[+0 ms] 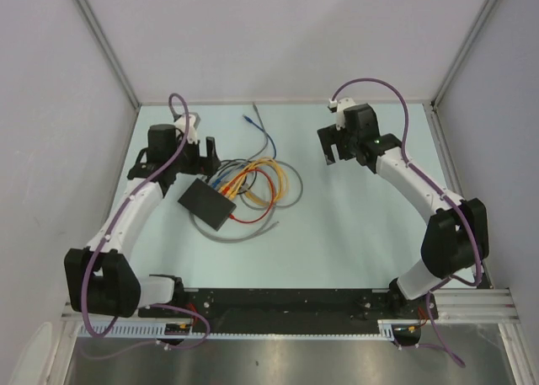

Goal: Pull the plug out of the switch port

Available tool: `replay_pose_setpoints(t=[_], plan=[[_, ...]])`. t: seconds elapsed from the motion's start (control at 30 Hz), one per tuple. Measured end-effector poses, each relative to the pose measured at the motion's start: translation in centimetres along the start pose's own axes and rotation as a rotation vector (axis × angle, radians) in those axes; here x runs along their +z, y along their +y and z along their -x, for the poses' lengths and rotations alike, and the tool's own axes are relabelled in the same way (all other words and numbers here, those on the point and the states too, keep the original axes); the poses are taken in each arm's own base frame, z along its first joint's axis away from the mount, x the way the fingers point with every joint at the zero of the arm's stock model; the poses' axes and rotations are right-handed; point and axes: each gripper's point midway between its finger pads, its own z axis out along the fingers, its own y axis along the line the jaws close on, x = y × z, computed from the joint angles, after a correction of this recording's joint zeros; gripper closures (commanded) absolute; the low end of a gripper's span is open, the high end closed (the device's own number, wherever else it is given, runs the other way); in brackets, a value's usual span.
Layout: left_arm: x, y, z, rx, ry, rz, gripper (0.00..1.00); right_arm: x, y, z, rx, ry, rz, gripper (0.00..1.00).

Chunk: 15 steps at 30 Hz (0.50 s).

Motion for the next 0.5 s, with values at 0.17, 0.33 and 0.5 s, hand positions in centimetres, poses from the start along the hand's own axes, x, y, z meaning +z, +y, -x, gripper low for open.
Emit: replay_pose_setpoints(t=[0.17,0.33,0.5], plan=[[-0.2,2.2,-4.6,-0.125,0.134,0.083,0.0,0.0,0.8,0.1,-0.041,-0.009,0.064,0.0],[-1.2,5.2,-7.0,-0.324,0.21,0.196,0.0,1.1,3.1,0.6,-0.059,-0.017,0.185,0.04],[-1.4,7.9,-10.5,-0.522,0.301,0.291,0.0,5.2,5.9,1.2,0.006,0.015,0.292,0.07]])
